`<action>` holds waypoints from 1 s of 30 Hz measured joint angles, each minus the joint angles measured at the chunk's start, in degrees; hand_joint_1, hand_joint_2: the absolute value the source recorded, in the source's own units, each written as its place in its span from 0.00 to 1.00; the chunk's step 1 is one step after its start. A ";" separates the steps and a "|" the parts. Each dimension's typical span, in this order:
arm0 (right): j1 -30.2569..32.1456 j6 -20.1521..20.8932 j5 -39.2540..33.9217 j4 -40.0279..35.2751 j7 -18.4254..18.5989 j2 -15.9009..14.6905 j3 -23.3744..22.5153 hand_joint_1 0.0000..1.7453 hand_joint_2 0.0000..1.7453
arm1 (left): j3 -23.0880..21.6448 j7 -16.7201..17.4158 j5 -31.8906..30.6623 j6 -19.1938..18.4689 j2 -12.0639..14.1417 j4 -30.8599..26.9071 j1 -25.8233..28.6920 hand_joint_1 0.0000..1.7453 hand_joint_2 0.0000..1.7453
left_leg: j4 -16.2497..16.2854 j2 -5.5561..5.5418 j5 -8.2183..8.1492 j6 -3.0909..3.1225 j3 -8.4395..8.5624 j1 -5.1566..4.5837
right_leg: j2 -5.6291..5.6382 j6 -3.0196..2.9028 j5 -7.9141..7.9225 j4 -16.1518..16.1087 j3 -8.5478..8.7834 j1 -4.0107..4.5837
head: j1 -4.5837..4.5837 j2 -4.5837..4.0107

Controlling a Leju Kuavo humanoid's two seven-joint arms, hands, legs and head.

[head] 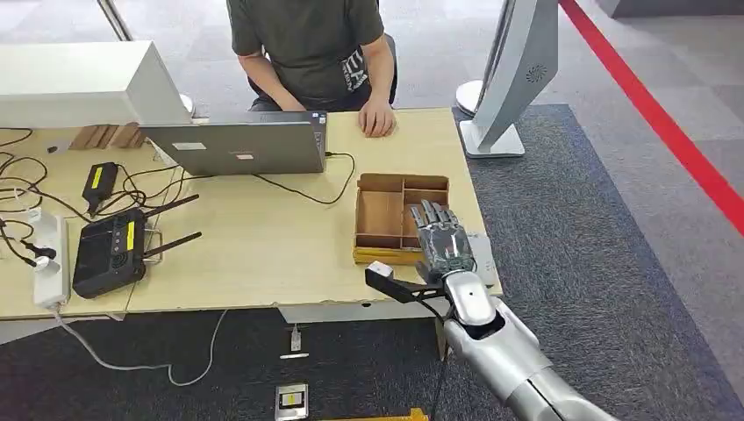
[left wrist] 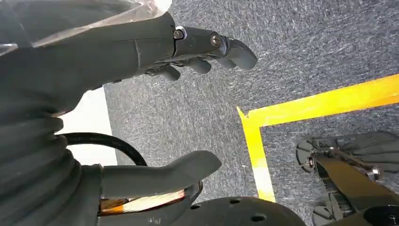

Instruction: Pass the card to the sensor for recognition and then transmit it.

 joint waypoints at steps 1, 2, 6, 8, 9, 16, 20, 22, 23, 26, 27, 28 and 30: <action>0.00 0.00 -0.07 0.09 -0.20 0.00 0.02 1.00 1.00 | -0.02 0.00 -0.04 0.00 0.00 0.00 0.00 0.00 1.00 | 0.00 0.00 0.00 0.00 0.00 0.00 | 0.00 0.00 0.00 0.00 0.00 0.00 | 0.00 0.00; 0.00 0.09 -0.11 0.11 -0.24 0.00 0.02 1.00 1.00 | -0.02 0.00 -0.07 -0.02 0.00 0.00 0.00 0.00 1.00 | 0.00 0.00 0.00 0.00 0.00 0.00 | 0.00 0.00 0.00 0.00 0.00 0.00 | 0.00 0.00; -0.02 0.66 0.06 0.13 -0.24 0.02 0.17 1.00 1.00 | -0.02 -0.13 -0.07 0.00 0.00 0.00 0.00 0.00 1.00 | 0.00 0.00 0.00 0.00 0.00 0.00 | 0.00 0.00 0.00 0.00 0.00 0.00 | 0.00 0.00; -0.08 1.01 0.37 0.22 0.09 0.00 0.28 0.97 1.00 | -0.02 -0.17 -0.04 0.00 0.00 0.00 0.00 0.00 1.00 | 0.00 0.00 0.00 0.00 0.00 0.00 | 0.00 0.00 0.00 0.00 0.00 0.00 | 0.00 0.00; -0.16 1.03 0.46 0.35 0.33 0.00 0.33 0.95 1.00 | -0.02 -0.17 -0.02 0.00 0.00 0.00 0.00 0.00 1.00 | 0.00 0.00 0.00 0.00 0.00 0.00 | 0.00 0.00 0.00 0.00 0.00 0.00 | 0.00 0.00; -1.04 0.92 0.50 1.60 0.28 -0.02 0.44 0.69 1.00 | -0.02 -0.15 0.28 0.35 0.00 0.00 0.01 0.00 1.00 | 0.00 0.00 0.00 0.00 0.00 0.00 | 0.00 0.00 0.00 0.00 0.00 0.00 | 0.00 0.00; -1.31 0.63 0.48 2.36 0.26 0.00 0.50 1.00 1.00 | 0.00 -0.15 0.33 0.42 0.00 0.00 0.00 0.00 1.00 | 0.00 0.00 0.00 0.00 0.00 0.00 | 0.00 0.00 0.00 0.00 0.01 0.00 | 0.00 0.00; -1.38 0.59 0.48 2.69 0.22 0.02 0.50 1.00 1.00 | -0.02 -0.15 0.33 0.42 0.00 0.00 0.00 0.00 1.00 | 0.00 0.00 0.00 0.00 0.00 0.00 | 0.00 0.00 0.00 0.00 0.01 0.00 | 0.00 0.00; -1.45 0.57 0.48 2.84 0.20 0.02 0.50 1.00 1.00 | -0.02 -0.15 0.31 0.42 0.02 0.00 0.00 0.00 1.00 | 0.00 0.00 0.00 0.00 0.01 0.00 | 0.00 0.00 0.00 0.00 0.01 0.00 | 0.00 0.00; -1.61 0.35 0.48 3.23 0.20 0.02 0.50 1.00 1.00 | -0.02 -0.15 0.31 0.50 0.02 0.00 0.01 0.00 1.00 | 0.00 0.00 0.00 0.00 0.02 0.00 | 0.00 0.00 0.00 0.00 0.02 0.00 | 0.00 0.00; -1.61 0.28 0.48 3.34 0.20 0.02 0.50 1.00 1.00 | -0.02 -0.15 0.31 0.53 0.02 0.00 0.01 0.00 1.00 | 0.00 0.00 0.01 0.00 0.02 0.00 | 0.00 0.00 0.00 0.00 0.02 0.00 | 0.00 0.00; -1.61 0.20 0.46 3.47 0.20 0.02 0.50 1.00 1.00 | 0.00 -0.15 0.31 0.57 0.02 0.00 0.00 0.00 1.00 | 0.00 0.00 0.01 0.00 0.03 0.00 | 0.00 0.00 0.00 0.00 0.03 0.00 | 0.00 0.00; -1.60 0.11 0.33 3.61 0.11 0.07 0.50 1.00 1.00 | 0.00 -0.15 0.33 0.59 0.02 0.00 0.00 0.00 1.00 | 0.00 0.00 0.01 0.00 0.03 0.00 | 0.00 0.00 0.00 0.00 0.03 0.00 | 0.00 0.00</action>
